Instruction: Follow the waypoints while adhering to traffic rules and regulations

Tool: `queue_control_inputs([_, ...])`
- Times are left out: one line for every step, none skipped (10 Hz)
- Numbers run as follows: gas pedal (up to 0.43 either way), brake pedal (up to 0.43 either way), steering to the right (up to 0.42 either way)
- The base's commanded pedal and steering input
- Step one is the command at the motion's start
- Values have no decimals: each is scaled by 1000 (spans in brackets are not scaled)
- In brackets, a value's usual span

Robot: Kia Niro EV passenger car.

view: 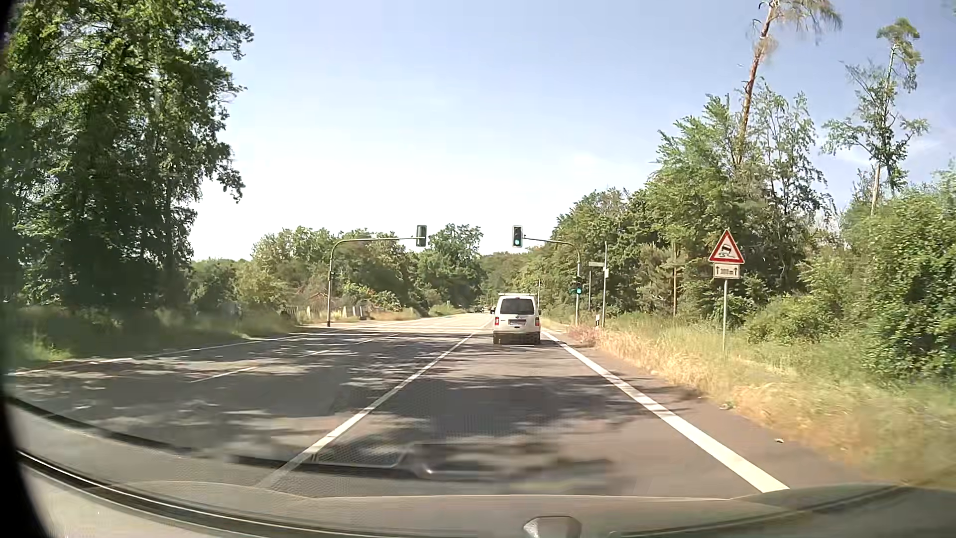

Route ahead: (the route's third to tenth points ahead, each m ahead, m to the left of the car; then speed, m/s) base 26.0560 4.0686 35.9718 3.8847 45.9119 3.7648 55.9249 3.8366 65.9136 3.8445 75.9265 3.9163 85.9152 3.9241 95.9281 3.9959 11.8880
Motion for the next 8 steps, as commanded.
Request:
queue_control_inputs([189, 30, 1])
queue_control_inputs([189, 30, 1])
queue_control_inputs([189, 30, 1])
queue_control_inputs([189, 30, 1])
queue_control_inputs([189, 30, 1])
queue_control_inputs([189, 30, 1])
queue_control_inputs([189, 30, 2])
queue_control_inputs([189, 30, 2])
